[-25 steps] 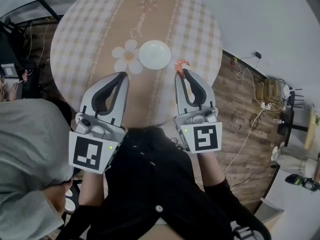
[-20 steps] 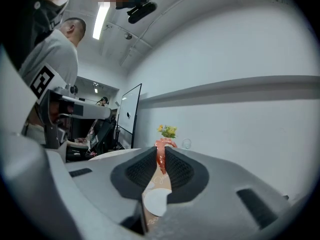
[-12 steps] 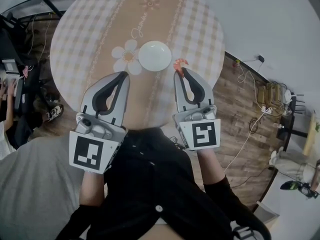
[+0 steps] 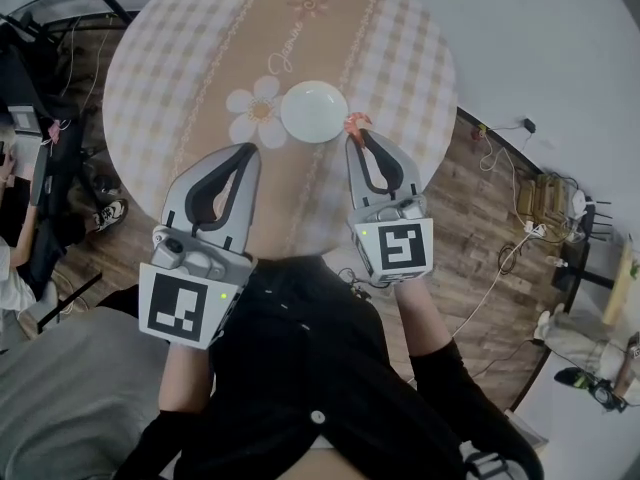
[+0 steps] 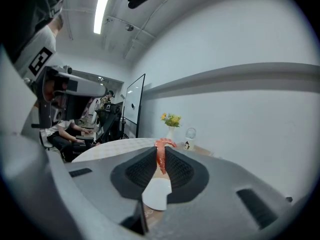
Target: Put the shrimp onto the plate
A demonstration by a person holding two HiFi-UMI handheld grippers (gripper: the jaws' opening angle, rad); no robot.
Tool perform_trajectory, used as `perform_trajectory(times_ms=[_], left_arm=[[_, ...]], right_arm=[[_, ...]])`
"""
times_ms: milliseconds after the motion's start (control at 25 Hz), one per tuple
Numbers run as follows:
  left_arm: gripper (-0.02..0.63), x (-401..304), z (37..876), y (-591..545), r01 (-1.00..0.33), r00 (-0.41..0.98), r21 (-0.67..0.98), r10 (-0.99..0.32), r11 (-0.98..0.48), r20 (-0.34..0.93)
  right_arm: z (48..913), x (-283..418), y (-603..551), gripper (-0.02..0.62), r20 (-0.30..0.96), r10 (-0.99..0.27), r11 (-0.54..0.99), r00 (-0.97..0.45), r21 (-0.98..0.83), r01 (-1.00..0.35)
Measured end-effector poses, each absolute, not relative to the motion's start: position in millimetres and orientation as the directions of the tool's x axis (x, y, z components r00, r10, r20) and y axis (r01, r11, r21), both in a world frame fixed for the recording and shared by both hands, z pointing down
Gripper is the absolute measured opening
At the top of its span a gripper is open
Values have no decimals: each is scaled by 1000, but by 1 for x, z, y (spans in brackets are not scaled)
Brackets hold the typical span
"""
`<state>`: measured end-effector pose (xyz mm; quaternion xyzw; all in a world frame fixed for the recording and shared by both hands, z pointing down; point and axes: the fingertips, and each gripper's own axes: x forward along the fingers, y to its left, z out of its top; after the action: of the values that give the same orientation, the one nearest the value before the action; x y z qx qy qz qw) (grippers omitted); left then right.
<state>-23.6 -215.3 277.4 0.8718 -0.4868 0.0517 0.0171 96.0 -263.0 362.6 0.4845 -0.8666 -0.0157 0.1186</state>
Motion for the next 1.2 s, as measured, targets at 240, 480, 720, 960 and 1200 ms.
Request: perform_trajectory(times_ms=[240,480,720,960,1200], left_arm=[[4,-32,280,-214,-868,490,-21,-864,-495,117],[5,-40,285,-212,-886,456,-21,-880,-463,135],[4,-49,288,-208,-901,427,-20,-893,-434,145],[4,-56,291,-206,-913,401,-18,-904,-408,152],[3,-59,297,-202,-918,389,-8,-906,-395,165]], right_arm=[[402,85,-278,40,273,-802,580,-531,142,-802],[439,69,-292,40,365,-738,633,-568,83,-770],[472,56,-305,40,449,-681,677,-578,88,-730],[507,44,-315,40,529,-625,723,-574,114,-681],[544,39,-321,40,610,-570,759,-550,135,-637]])
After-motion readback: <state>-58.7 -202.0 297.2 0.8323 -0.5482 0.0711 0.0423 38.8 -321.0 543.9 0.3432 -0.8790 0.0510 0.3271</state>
